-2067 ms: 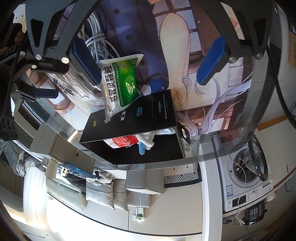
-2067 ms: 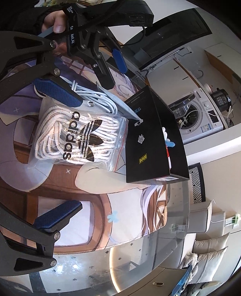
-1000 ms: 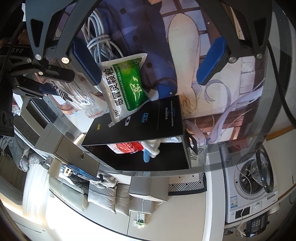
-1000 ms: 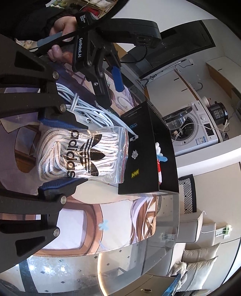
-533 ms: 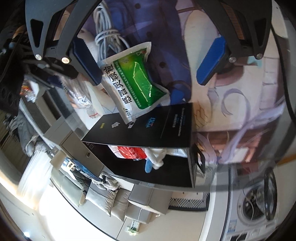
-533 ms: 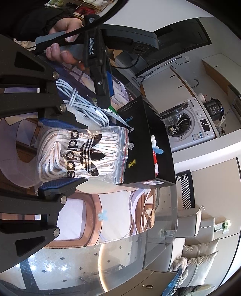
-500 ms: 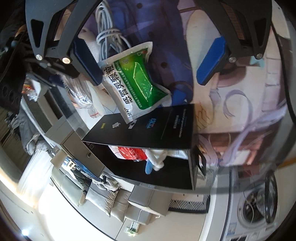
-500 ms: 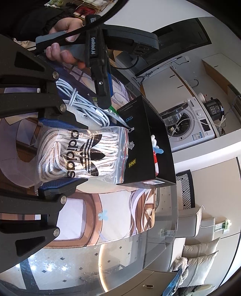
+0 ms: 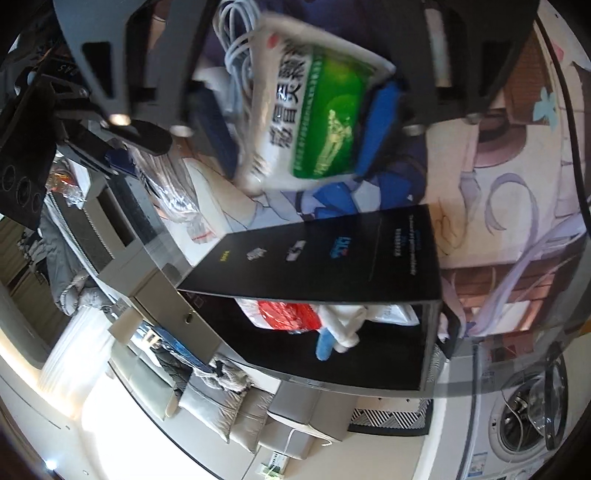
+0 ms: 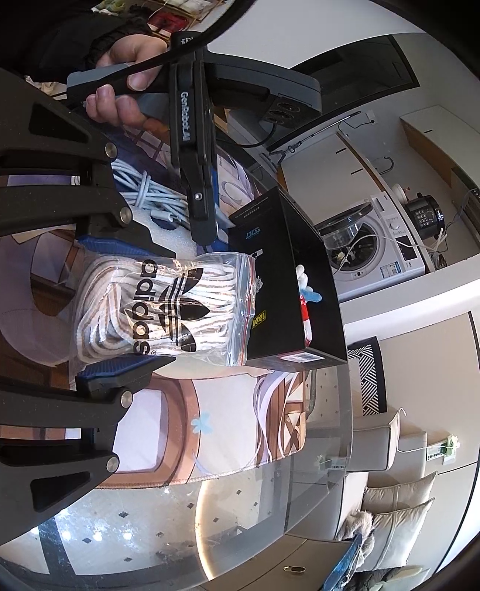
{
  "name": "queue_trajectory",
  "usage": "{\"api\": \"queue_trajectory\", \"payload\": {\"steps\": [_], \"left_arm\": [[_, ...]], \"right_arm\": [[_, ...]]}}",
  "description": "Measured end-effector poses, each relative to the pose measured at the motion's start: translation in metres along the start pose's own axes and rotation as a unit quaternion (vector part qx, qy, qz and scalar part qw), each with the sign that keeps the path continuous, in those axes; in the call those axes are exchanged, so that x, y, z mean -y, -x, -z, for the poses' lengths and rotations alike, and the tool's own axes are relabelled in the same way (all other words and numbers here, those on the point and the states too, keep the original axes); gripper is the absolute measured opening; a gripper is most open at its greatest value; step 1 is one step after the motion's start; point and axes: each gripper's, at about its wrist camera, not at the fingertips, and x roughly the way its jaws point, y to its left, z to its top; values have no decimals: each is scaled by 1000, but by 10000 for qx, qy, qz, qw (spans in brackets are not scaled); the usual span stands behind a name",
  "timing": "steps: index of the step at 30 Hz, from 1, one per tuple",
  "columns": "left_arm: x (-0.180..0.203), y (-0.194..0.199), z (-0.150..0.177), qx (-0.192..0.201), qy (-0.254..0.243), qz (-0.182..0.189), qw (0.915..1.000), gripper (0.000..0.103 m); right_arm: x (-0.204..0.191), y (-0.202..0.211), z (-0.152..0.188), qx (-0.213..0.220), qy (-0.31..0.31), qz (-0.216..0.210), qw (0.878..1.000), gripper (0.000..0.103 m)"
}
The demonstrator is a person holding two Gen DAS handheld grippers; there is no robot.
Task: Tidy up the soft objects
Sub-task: 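Grasp the green-and-white packet with the left gripper while the right holds the lace bag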
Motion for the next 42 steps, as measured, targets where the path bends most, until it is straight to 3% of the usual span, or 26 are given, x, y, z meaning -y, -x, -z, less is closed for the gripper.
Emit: {"api": "queue_trajectory", "payload": {"steps": [11,16,28,36,40,42], "left_arm": [[-6,19,9,24,-157,48,9999,57],[-13,28,17,-106,-263,-21,9996,73],[-37,43,27,-255,-13,583,9980,77],[-48,46,24,-278,77,752,9968,77],[-53,47,24,-257,55,924,9954,73],[-54,46,24,-320,121,1131,9930,53]], "right_arm": [[-2,3,-2,27,47,-31,10000,46],[-5,4,-3,38,96,-35,9999,46],[-7,7,-2,31,135,-43,9999,46],[-7,7,-3,22,137,-45,9999,46],[-9,5,-3,17,140,-53,9999,46],[-9,4,-3,15,146,-54,9999,46]]}}
